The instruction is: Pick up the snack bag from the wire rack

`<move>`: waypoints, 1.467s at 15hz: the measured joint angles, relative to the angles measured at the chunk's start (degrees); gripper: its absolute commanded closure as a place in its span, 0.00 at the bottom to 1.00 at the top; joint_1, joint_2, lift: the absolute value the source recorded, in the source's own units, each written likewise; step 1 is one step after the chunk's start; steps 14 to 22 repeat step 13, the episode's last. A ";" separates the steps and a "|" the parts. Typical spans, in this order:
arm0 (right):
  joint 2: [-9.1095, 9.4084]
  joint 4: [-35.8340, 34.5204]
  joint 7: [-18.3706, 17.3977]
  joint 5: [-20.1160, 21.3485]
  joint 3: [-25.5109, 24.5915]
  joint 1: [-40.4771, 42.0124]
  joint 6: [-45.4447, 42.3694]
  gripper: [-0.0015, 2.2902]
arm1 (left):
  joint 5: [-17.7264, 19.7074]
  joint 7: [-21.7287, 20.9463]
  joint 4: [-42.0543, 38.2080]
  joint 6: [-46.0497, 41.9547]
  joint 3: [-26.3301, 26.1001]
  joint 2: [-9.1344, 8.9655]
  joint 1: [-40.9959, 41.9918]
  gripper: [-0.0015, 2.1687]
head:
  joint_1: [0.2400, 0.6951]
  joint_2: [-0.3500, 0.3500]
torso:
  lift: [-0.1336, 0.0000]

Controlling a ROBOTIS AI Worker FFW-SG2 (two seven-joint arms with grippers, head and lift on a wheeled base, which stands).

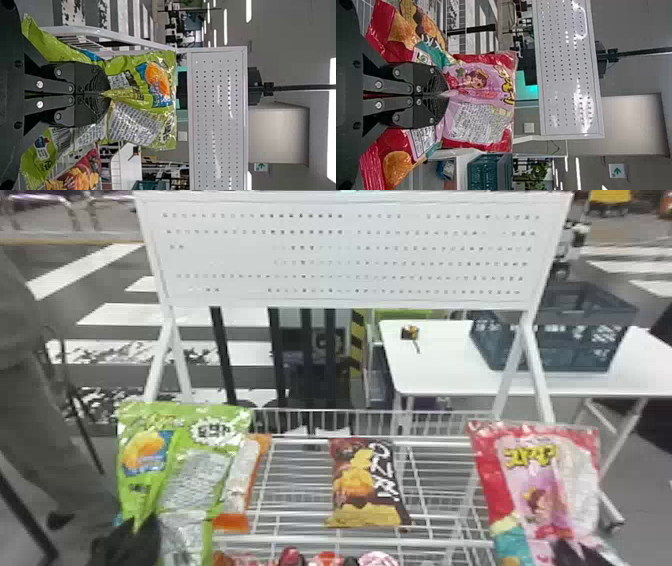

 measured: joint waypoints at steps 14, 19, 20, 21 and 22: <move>0.00 -0.44 0.49 0.03 0.50 0.09 0.13 0.98 | -0.07 0.00 0.01 0.05 0.02 -0.24 -0.28 0.87 | 0.57 0.50 | 1.00; 0.00 -0.44 0.49 0.03 0.50 0.09 0.13 0.98 | -0.07 0.00 0.01 0.05 0.02 -0.24 -0.28 0.87 | 0.57 0.50 | 1.00; 0.00 -0.44 0.49 0.03 0.50 0.09 0.13 0.98 | -0.07 0.00 0.01 0.05 0.02 -0.24 -0.28 0.87 | 0.57 0.50 | 1.00; 0.00 -0.44 0.49 0.03 0.50 0.09 0.13 0.98 | -0.07 0.00 0.01 0.05 0.02 -0.24 -0.28 0.87 | 0.57 0.50 | 1.00; 0.00 -0.44 0.49 0.03 0.50 0.09 0.13 0.98 | -0.07 0.00 0.01 0.05 0.02 -0.24 -0.28 0.87 | 0.57 0.50 | 1.00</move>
